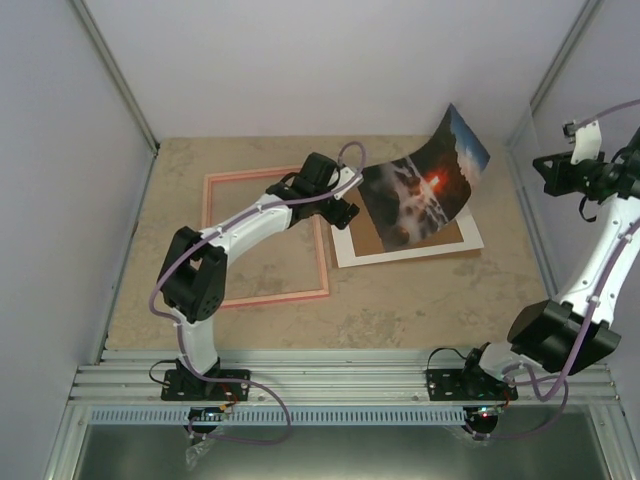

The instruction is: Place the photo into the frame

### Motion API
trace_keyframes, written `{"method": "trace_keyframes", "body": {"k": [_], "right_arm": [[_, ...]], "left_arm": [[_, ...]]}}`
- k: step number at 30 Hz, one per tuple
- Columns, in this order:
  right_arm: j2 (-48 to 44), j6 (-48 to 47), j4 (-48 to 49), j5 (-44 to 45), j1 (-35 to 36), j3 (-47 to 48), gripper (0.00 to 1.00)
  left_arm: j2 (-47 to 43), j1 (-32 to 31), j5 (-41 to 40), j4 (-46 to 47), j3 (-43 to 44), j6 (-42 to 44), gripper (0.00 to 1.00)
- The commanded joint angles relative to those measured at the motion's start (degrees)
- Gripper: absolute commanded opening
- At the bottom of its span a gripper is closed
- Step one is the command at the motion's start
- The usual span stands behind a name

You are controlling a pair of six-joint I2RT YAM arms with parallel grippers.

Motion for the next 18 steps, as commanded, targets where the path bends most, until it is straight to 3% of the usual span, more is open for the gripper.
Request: {"method": "trace_keyframes", "body": {"k": [1, 11, 18], "right_arm": [[-4.3, -0.2, 3.7, -0.9, 0.0, 2.7, 0.01], [-11.5, -7.4, 10.9, 4.5, 0.0, 7.7, 0.01], [-16.1, -12.7, 15.8, 1.6, 0.0, 8.5, 0.01]], "left_arm": [[-3.7, 0.1, 0.3, 2.3, -1.5, -0.8, 0.95], [-8.4, 0.1, 1.4, 3.5, -2.6, -1.1, 0.95], [-12.2, 0.8, 4.7, 3.4, 3.0, -1.7, 0.99]]}}
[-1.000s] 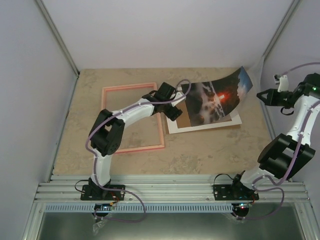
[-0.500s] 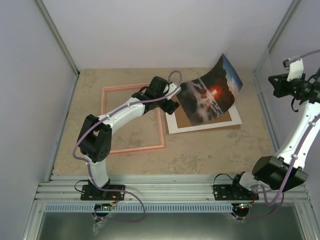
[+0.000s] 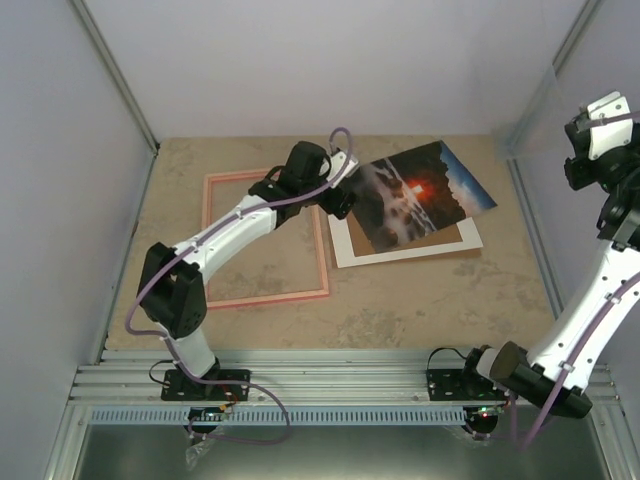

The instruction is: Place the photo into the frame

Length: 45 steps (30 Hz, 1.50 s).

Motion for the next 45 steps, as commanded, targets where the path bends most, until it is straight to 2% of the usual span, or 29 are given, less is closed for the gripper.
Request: {"method": "trace_keyframes", "body": {"k": [1, 8, 14, 20, 25, 28, 35, 42, 44, 45], "right_arm": [[-3.4, -6.0, 5.7, -3.7, 0.0, 1.5, 0.01], [-6.7, -9.7, 4.6, -14.7, 0.0, -0.1, 0.01], [-6.7, -10.2, 3.2, -22.7, 0.1, -1.4, 0.01], [-5.3, -2.9, 7.2, -24.9, 1.7, -2.4, 0.01], [-4.9, 7.9, 14.7, -19.6, 3.6, -4.6, 0.01], [-4.2, 12.4, 16.1, -17.6, 5.3, -4.8, 0.01], [-3.3, 16.1, 17.9, -14.2, 10.2, -5.2, 0.01], [-2.1, 17.0, 18.0, -10.7, 13.6, -4.5, 0.01], [-1.9, 17.3, 18.0, -10.4, 14.1, -4.5, 0.01], [-1.9, 17.5, 18.1, -10.4, 14.4, -4.7, 0.00]], "left_arm": [[-4.4, 1.1, 4.0, 1.5, 6.0, -0.8, 0.99], [-10.0, 6.7, 17.1, -0.8, 13.3, -0.2, 0.99], [-17.9, 10.5, 22.0, -3.1, 11.8, 4.1, 0.99], [-21.1, 10.4, 35.2, -6.9, 8.4, 3.4, 0.97], [-28.6, 10.4, 36.0, 0.3, -5.7, 3.2, 0.99], [-31.4, 8.0, 36.3, 4.7, -11.0, 1.9, 0.99], [-28.2, 0.3, 37.8, 11.5, -12.5, 0.3, 0.99], [-24.9, -2.7, 35.6, 19.6, -15.5, 0.8, 0.99], [-24.3, -3.1, 33.5, 21.6, -15.3, 0.1, 0.96], [-24.0, -3.3, 31.6, 22.1, -15.0, -0.1, 0.92]]}}
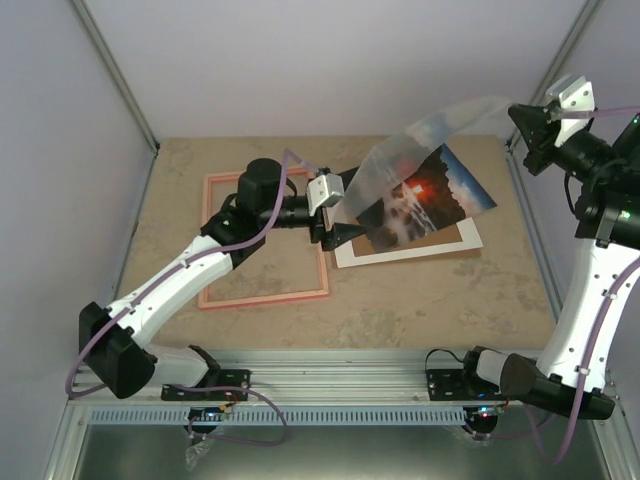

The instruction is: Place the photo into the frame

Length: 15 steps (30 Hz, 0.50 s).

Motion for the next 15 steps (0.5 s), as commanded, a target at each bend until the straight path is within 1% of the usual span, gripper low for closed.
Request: {"method": "trace_keyframes", "body": {"k": [1, 4, 5, 9, 10, 14, 15], "right_arm": [[0.1, 2.4, 1.7, 2.0, 1.2, 0.3, 0.01], [0.2, 2.5, 1.6, 2.5, 1.8, -0.2, 0.01], [0.4, 2.4, 1.4, 2.7, 1.9, -0.2, 0.01], [0.8, 2.5, 0.9, 4.4, 1.9, -0.5, 0.01], [0.8, 2.6, 1.0, 4.3, 1.9, -0.8, 0.01], [1.0, 4.4, 2.3, 3.5, 1.9, -2.8, 0.01], [1.1, 4.7, 2.7, 3.4, 1.9, -3.7, 0.01]], "left_arm": [[1.1, -0.9, -4.7, 7.9, 0.4, -1.0, 0.84], [1.1, -0.9, -8.1, 8.6, 1.4, -2.8, 0.54], [0.9, -0.8, -8.8, 8.3, 1.5, -3.3, 0.47], [-1.1, -0.8, -10.0, 8.0, -0.1, -5.5, 0.05], [-1.5, -0.8, -10.5, 8.4, -0.5, -6.4, 0.00], [-1.5, -0.2, -11.0, 8.4, -0.1, -11.5, 0.00], [-1.5, 0.5, -10.6, 8.2, 0.3, -14.3, 0.00]]}}
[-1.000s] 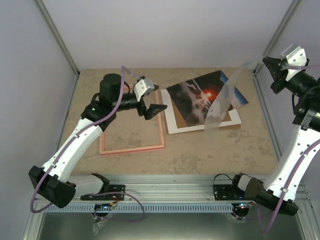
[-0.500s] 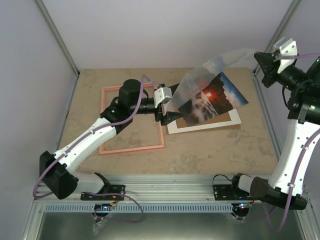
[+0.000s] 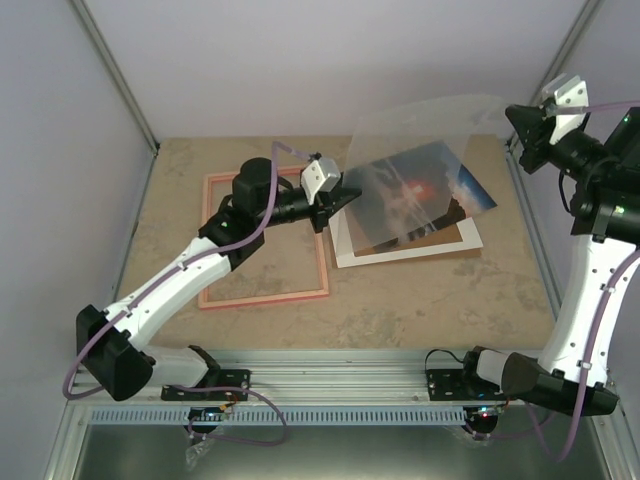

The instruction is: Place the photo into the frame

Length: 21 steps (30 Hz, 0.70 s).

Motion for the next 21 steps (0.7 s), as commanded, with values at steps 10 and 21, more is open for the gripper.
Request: {"method": "trace_keyframes", "body": {"k": [10, 21], "right_arm": [[5.1, 12.6, 8.7, -4.0, 0.4, -13.8, 0.87], [14.7, 21.6, 16.3, -1.1, 6.7, -22.1, 0.95]], "left_arm": [[-5.9, 13.6, 12.3, -16.2, 2.7, -14.6, 0.00], [-3.6, 25.8, 19.5, -27.1, -8.7, -18.1, 0.00]]}}
